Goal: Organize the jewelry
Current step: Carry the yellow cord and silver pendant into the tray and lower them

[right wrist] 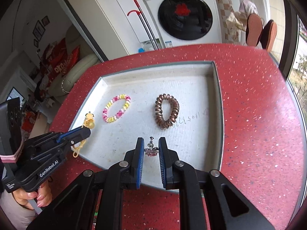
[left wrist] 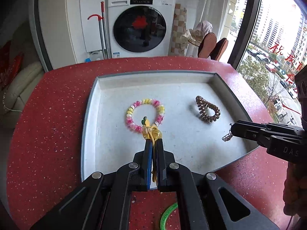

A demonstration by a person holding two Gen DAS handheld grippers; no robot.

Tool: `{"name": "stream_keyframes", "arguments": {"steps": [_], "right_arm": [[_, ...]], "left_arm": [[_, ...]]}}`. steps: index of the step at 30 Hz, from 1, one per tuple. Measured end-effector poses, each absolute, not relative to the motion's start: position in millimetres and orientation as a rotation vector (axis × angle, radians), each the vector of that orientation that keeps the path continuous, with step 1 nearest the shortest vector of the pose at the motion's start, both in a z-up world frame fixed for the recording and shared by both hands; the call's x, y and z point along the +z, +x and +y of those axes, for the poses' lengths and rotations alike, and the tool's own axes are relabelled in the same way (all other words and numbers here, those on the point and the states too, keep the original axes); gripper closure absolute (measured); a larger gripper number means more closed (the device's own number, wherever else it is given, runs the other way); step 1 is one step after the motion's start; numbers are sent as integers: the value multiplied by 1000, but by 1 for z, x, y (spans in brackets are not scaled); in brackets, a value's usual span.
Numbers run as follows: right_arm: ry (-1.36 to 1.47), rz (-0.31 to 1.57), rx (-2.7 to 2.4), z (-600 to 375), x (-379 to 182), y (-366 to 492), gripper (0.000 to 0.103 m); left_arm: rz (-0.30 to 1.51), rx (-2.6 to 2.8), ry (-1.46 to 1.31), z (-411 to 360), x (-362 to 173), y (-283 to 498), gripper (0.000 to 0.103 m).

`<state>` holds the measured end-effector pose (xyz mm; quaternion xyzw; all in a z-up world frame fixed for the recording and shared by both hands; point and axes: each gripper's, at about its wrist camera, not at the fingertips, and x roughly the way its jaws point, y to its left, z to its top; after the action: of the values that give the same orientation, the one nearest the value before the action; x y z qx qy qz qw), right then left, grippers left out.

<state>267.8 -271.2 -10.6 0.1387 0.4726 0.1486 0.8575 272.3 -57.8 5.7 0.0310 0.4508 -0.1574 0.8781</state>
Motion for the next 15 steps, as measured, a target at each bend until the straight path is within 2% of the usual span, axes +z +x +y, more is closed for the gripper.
{"name": "stream_keyframes", "arguments": {"steps": [6, 15], "right_arm": [[293, 996, 280, -277, -21, 286, 86], [240, 973, 232, -276, -24, 306, 86]], "left_arm": [[988, -311, 83, -63, -18, 289, 82], [960, -234, 131, -69, -28, 307, 82]]}}
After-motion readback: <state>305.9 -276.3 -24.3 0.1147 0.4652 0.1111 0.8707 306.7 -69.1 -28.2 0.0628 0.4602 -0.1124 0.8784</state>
